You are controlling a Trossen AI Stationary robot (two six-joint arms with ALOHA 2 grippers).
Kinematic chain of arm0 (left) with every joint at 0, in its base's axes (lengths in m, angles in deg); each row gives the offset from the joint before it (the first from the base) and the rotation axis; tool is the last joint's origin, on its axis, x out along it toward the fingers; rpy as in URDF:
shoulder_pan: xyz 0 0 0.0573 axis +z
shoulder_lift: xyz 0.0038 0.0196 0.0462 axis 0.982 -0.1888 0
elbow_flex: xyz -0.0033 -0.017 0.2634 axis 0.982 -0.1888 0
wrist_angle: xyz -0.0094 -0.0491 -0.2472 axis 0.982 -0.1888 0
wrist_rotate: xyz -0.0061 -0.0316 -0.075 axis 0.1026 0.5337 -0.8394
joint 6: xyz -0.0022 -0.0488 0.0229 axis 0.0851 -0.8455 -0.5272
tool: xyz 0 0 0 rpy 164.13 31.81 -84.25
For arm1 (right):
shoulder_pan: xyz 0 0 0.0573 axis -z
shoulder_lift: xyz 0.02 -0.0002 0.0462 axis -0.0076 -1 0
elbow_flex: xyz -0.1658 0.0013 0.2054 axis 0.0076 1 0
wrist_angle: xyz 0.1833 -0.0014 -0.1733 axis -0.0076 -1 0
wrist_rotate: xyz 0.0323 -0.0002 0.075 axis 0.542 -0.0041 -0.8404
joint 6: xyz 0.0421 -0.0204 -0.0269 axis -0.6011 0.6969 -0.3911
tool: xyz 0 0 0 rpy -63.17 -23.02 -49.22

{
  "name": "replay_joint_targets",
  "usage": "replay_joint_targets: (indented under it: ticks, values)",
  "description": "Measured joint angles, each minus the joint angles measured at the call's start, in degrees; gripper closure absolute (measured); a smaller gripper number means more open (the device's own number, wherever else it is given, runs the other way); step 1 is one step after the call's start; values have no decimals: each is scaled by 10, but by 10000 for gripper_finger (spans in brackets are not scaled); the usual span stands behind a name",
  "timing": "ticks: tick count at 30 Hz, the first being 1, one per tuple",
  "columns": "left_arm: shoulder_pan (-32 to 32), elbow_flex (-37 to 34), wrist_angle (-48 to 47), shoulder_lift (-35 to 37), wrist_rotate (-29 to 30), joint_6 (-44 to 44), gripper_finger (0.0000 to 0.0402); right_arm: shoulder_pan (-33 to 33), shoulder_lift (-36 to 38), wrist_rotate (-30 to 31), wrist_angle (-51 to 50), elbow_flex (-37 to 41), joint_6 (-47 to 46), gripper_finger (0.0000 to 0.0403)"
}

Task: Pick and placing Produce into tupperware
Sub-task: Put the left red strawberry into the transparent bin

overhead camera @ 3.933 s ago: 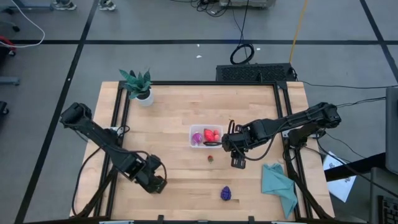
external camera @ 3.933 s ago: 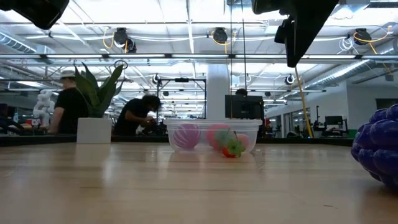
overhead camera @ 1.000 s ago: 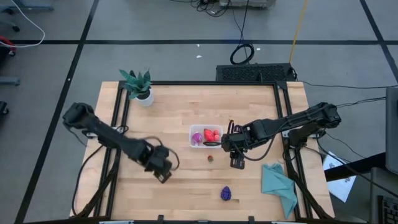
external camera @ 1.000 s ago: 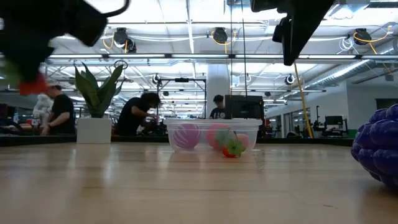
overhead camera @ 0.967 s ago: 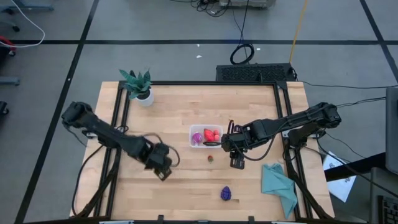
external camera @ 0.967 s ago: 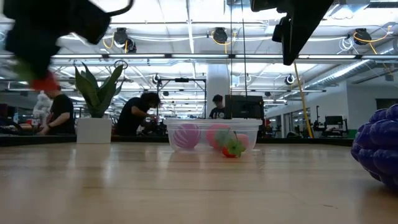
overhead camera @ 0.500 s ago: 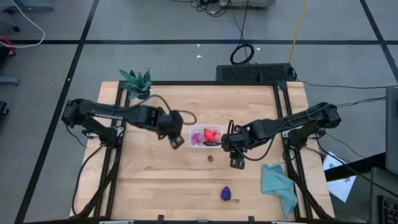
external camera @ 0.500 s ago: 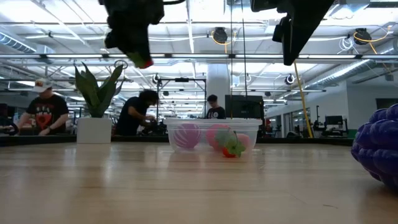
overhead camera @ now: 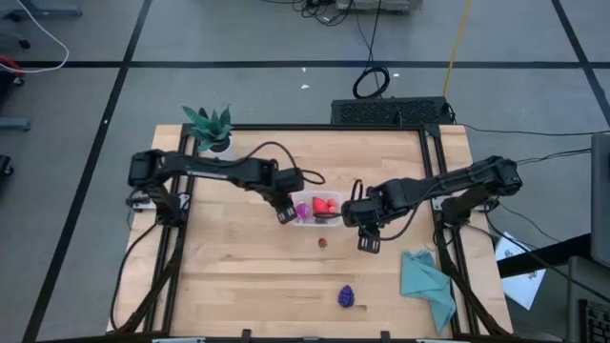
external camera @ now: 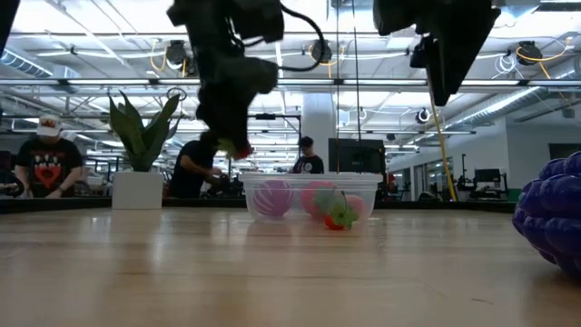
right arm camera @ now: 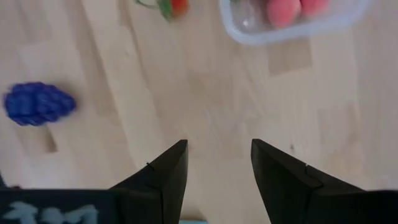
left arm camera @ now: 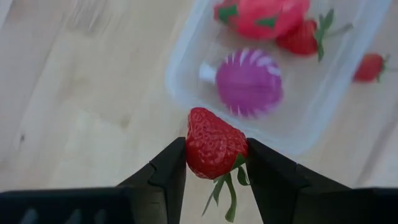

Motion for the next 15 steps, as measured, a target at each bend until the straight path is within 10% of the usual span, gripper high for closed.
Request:
replay_joint_targets:
  ticks: [15]
  values:
    - [33,0,67,-25,-14,59,252,41,0,46,-90,0,7,234]
